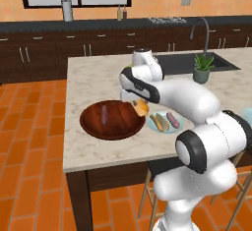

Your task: Place one bun and one sausage from the bowl on each plate.

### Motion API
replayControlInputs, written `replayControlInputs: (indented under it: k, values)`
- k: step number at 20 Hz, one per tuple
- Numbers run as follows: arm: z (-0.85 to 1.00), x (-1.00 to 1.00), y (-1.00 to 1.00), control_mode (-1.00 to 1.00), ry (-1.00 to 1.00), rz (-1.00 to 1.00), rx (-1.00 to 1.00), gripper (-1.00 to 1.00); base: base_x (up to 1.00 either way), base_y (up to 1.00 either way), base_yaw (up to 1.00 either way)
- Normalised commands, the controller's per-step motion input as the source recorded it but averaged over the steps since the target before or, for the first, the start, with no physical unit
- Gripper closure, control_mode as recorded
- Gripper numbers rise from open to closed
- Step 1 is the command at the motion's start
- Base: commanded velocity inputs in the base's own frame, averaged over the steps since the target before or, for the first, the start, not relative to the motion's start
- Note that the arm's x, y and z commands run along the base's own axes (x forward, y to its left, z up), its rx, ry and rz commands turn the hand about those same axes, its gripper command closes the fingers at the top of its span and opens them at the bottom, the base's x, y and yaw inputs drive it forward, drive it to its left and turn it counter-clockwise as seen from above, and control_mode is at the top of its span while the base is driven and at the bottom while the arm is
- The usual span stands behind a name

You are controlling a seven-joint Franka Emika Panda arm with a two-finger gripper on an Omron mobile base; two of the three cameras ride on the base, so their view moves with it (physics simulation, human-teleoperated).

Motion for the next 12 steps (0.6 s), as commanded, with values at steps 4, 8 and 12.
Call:
replayControlInputs:
  k: [4,8,12]
  values:
    - [0.05,-0.39,-0.37,-1.0,0.0,-0.02,0.0,1.0,0.0,0.0,0.0]
    - [0.19,-0.32,-0.53,-1.0,0.0,-0.01,0.0,1.0,0.0,0.0,0.0]
    - [0.17,-0.37,-0.46,-1.0,0.0,0.0,0.0,1.0,0.0,0.0,0.0]
